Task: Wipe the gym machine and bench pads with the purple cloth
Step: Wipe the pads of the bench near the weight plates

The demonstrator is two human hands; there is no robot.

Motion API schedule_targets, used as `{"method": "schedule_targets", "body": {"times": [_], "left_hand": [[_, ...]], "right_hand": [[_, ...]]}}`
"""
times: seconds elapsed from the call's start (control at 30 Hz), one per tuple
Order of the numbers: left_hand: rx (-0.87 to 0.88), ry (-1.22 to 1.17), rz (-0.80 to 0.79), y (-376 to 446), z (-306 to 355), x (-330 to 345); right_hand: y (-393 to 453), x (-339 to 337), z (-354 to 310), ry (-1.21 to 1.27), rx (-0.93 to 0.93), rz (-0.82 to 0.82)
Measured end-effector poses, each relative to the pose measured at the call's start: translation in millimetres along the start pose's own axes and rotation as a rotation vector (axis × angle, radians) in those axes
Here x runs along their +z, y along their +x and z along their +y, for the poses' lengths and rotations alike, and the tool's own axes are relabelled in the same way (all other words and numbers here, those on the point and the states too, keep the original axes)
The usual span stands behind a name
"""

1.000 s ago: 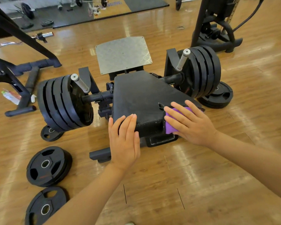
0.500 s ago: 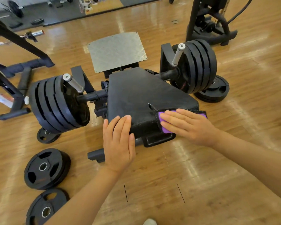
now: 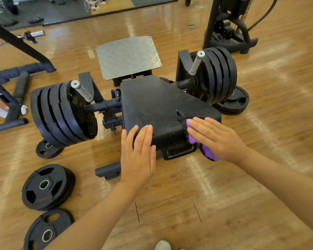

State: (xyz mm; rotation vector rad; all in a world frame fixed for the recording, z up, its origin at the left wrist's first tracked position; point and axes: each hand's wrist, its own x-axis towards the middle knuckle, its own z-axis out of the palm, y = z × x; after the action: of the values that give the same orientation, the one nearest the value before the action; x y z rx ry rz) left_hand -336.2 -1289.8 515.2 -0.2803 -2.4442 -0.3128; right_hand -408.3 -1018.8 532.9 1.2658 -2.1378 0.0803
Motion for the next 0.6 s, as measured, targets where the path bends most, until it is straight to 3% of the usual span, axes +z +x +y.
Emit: {"method": "schedule_targets", "body": {"times": [0.1,0.23,0.4,0.6], "left_hand": [[-0.048,0.054,-0.006,1.3,8.5,-2.9],[-0.171,0.120,0.023,2.8,25.8,2.4],[-0.266,0.181,0.055,5.8,46.1,8.4],[-0.346,0.250,-0.026,12.6,73.0,10.0]], "right_hand": [[-26.9,-7.5,23.3,0.015,0.051,-0.064],[3.8,5.6,3.7,0.065,0.089,0.049],[39.7,21.5,-16.3,0.145,-0.059,0.122],[-17.9,19.2,40.7,0.146,-0.188,0.118]]}}
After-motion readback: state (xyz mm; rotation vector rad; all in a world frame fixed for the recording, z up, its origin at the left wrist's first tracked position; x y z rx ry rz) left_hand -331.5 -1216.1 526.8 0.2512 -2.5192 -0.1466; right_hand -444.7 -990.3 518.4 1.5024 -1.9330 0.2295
